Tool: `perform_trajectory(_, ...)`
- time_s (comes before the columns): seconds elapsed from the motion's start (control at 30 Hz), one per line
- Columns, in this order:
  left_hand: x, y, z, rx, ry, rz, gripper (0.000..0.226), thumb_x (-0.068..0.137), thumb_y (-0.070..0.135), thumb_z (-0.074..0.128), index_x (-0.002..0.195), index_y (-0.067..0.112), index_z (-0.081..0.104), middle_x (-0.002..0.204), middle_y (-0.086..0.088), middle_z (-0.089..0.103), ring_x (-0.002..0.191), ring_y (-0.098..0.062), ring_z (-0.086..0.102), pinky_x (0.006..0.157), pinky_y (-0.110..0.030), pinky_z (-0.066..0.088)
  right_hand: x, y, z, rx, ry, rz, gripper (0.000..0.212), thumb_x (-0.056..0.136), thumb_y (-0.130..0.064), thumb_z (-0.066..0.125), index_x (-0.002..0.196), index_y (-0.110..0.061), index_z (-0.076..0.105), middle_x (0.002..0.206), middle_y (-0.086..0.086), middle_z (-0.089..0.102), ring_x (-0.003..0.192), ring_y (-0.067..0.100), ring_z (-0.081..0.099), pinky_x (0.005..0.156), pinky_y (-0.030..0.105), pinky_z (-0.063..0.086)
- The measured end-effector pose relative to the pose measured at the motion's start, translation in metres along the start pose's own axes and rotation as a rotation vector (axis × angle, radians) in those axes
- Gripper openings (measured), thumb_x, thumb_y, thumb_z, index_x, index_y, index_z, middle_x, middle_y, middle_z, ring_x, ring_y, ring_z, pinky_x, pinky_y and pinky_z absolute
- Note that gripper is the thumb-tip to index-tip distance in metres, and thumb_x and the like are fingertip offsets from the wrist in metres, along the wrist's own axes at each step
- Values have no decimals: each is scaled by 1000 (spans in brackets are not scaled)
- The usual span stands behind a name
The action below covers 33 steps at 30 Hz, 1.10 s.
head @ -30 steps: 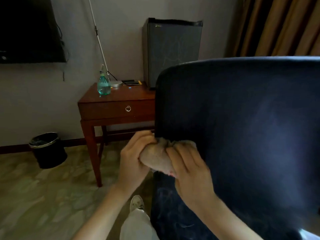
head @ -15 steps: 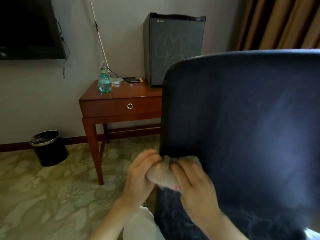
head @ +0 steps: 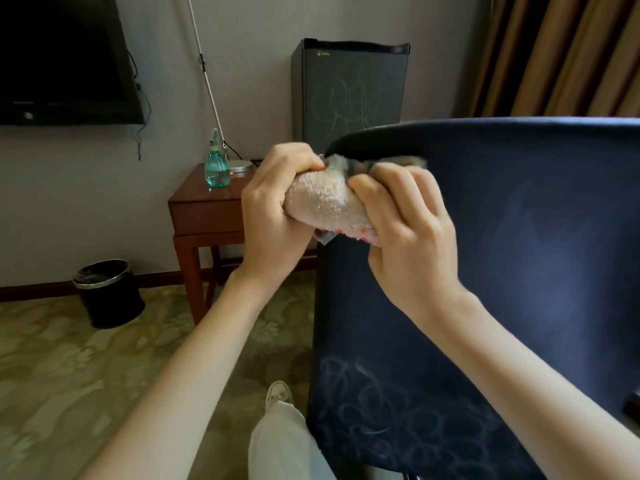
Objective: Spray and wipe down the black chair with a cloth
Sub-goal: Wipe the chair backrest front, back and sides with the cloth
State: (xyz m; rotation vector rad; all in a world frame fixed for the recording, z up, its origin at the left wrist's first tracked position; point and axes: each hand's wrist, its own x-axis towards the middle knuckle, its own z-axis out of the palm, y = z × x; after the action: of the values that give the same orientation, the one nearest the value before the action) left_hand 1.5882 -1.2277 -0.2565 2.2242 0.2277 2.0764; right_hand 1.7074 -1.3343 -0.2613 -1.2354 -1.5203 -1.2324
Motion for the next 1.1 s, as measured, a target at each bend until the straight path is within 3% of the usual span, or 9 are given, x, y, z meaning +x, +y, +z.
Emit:
perform_trajectory(0.17,-92,-27,15,-55,-96,-202,17,80,5,67,96,-1,66,105,-9,62,100,-11,60,85,-18,47,-82,-7,31,32,-181,58,40,75,0,48,112,-7,63,109,13,65,103,26,55,83,40,53)
perform_trajectory(0.3,-159,-43,19,-11,-150,-295,17,79,8,63,95,3,67,108,-1,61,105,6,54,87,-11,44,-147,-18,49,38,-373,96,44,74,-11,47,118,-14,53,114,8,63,107,24,54,84,36,54)
perform_trajectory(0.37,-193,-51,18,-1,-203,-338,16,79,6,67,94,5,67,109,1,62,105,3,56,86,-17,48,-176,-26,53,26,-488,113,47,73,-16,44,119,-17,52,115,4,63,109,21,51,81,35,55)
perform_trajectory(0.43,-222,-57,17,-23,-282,-410,23,75,2,75,95,7,67,109,-1,63,103,-8,61,83,-31,54,-199,-32,54,52,-574,130,46,72,-18,43,117,-17,52,113,3,65,108,20,50,79,35,56)
perform_trajectory(0.5,-234,-57,13,-26,-333,-414,26,74,12,77,98,10,67,110,0,63,102,-12,62,80,-37,56,-207,-34,51,73,-620,132,44,73,-18,42,114,-17,55,110,3,66,107,19,50,80,35,57)
perform_trajectory(0.7,-177,-20,16,73,-327,-236,26,77,16,74,102,16,67,110,6,62,101,-8,59,88,-20,50,-162,-7,15,90,-480,101,39,74,-14,46,106,-12,68,105,5,67,102,19,53,81,32,56)
perform_trajectory(0.77,-136,2,21,138,-288,-151,26,78,19,72,102,11,70,108,-2,67,102,-12,59,89,-22,50,-129,8,-4,89,-373,105,39,74,-9,48,107,-8,69,107,8,66,102,22,53,82,32,54)
perform_trajectory(0.9,-41,57,35,234,-178,36,30,75,4,78,104,8,70,108,-7,67,97,-23,62,82,-30,53,-56,45,-49,-15,-151,119,37,79,2,48,110,-1,68,110,16,64,102,30,51,82,37,48)
perform_trajectory(1.1,1,88,52,295,-108,174,25,80,4,73,105,7,68,110,-7,66,96,-23,60,80,-31,51,-20,75,-80,-103,-17,20,28,85,-2,58,112,-1,68,113,17,63,104,28,47,91,31,43)
